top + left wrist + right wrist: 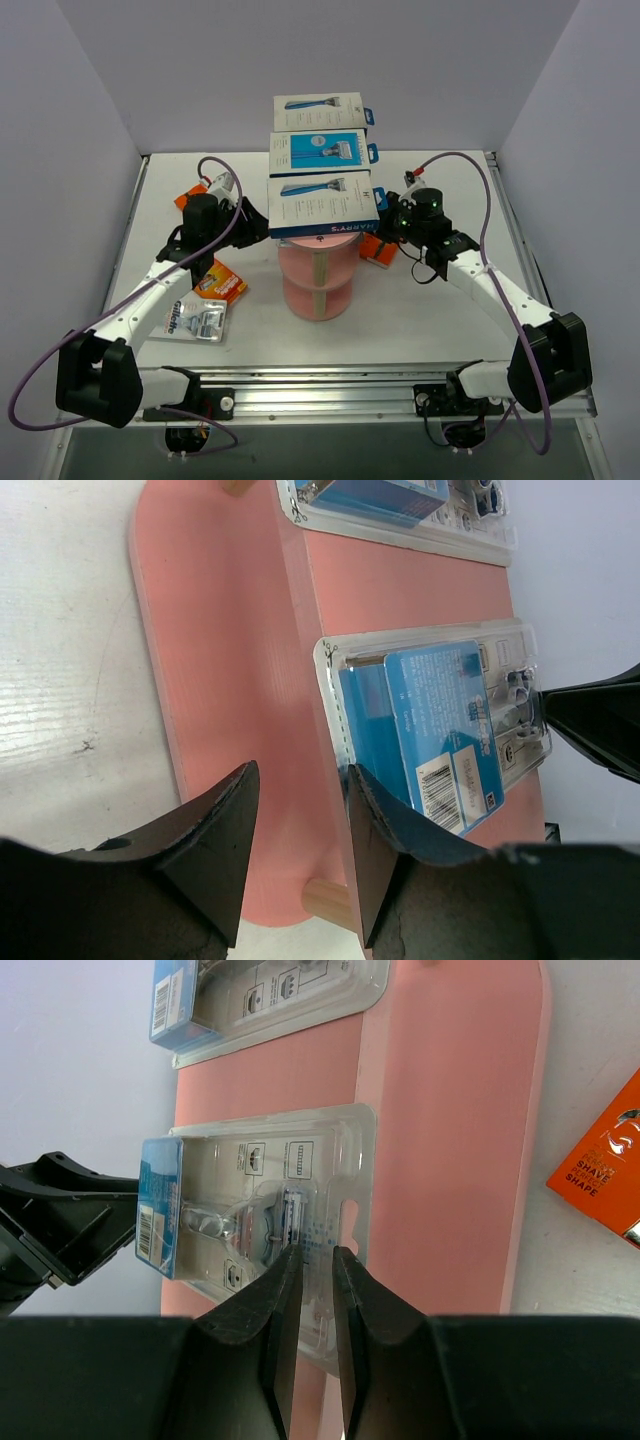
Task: Place and organize the shaving razors onto the shelf
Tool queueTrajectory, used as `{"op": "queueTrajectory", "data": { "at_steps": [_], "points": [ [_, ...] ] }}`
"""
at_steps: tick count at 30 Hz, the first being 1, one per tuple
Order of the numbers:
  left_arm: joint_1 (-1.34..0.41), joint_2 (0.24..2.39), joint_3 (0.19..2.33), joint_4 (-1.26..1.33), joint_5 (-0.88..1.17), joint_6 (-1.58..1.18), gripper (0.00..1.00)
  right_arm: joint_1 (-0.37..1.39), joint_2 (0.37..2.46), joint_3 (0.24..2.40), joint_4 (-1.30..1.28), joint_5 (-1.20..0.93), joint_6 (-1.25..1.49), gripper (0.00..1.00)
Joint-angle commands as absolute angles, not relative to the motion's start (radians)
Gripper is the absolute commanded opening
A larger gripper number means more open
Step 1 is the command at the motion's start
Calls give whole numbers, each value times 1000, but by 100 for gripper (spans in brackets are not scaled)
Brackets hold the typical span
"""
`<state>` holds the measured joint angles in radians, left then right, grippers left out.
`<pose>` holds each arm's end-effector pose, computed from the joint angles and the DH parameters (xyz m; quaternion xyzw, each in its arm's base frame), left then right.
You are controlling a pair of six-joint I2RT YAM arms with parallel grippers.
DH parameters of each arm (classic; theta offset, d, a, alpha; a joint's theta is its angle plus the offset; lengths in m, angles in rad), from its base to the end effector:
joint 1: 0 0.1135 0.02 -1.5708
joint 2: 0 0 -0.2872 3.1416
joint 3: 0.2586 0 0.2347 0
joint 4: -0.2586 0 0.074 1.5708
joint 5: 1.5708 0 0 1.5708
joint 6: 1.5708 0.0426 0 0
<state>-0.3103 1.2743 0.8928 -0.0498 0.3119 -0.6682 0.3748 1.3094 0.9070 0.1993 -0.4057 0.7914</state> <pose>0.2560 -0.0958 0.3115 -0.0656 0.8334 -0.3659 0.4089 0.2627 0.1214 0.3345 0.0325 0.7692 0.4711 0.4306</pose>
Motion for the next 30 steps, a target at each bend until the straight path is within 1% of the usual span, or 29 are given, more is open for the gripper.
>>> {"op": "queueTrajectory", "data": {
  "at_steps": [1,30],
  "points": [
    [-301,1293,950,-43,342,-653,50,400,1345,931,172,-423,788,15],
    [-261,1417,1058,-46,383,-640,49,394,1430,969,210,-454,787,15]
  ]
}}
